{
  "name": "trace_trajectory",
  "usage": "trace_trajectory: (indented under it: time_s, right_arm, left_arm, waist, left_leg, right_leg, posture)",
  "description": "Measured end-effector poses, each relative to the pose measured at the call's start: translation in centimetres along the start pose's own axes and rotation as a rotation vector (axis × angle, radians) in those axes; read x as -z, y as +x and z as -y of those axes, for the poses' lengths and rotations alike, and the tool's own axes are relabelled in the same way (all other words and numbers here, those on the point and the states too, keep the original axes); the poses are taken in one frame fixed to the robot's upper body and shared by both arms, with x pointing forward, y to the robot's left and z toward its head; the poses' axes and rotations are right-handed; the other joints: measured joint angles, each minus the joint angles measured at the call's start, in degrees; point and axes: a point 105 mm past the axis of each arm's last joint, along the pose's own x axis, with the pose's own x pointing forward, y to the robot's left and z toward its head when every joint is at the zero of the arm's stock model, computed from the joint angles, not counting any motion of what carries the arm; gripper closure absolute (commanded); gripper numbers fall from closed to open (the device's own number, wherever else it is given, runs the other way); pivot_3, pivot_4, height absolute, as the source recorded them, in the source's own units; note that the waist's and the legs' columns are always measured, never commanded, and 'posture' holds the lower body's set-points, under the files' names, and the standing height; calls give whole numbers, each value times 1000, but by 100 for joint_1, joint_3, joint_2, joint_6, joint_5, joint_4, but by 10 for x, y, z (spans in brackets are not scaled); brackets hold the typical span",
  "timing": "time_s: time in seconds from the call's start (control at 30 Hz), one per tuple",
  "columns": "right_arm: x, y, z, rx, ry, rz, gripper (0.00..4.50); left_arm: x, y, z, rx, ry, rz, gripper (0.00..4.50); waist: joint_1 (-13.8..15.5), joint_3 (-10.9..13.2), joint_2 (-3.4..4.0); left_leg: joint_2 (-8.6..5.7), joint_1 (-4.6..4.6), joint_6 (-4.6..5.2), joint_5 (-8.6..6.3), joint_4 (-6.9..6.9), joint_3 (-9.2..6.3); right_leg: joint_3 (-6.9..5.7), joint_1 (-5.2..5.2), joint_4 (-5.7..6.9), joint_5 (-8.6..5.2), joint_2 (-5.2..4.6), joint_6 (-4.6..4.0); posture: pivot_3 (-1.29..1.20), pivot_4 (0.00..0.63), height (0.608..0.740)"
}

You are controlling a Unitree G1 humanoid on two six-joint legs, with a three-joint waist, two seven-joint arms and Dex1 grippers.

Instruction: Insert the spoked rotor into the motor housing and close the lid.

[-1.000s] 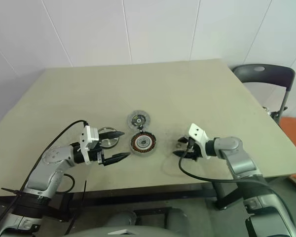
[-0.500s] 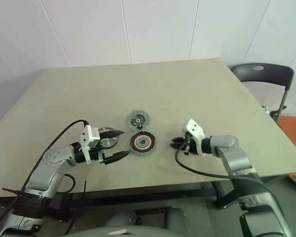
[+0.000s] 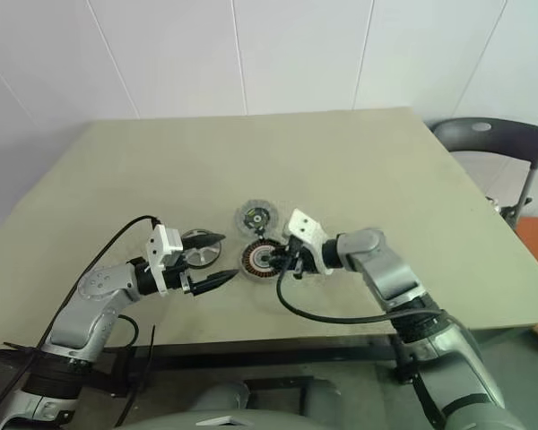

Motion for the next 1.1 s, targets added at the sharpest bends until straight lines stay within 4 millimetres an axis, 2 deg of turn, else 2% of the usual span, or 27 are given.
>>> trace_trajectory:
  time_s: [0.2, 0.6, 1.1]
  right_arm:
    - [-12, 7, 3, 10, -26, 20, 3843]
    - [-4, 22, 5, 30, -21, -4, 3843]
    - [-4, 22, 8, 35, -37, -12, 3843]
  left_arm:
    - [4, -2, 1, -15, -13, -5, 0]
    - [7, -2, 3, -20, -23, -2, 0]
    - [10, -4, 3, -22, -23, 4, 0]
  waist:
    - [-7, 0, 0]
    - [-14, 0, 0]
    - [-10, 0, 0]
  left_leg:
    - [1, 1, 0, 0, 0, -1]
    - [1, 3, 0, 0, -1, 1]
    - [1, 3, 0, 0, 0, 1]
  right_leg:
    - [0, 0, 2, 1, 2, 0]
    - [1, -1, 3, 2, 4, -1]
    - [1, 0, 3, 2, 4, -1]
  posture:
    - [0, 0, 740]
    - [0, 0, 740]
    - [0, 0, 740]
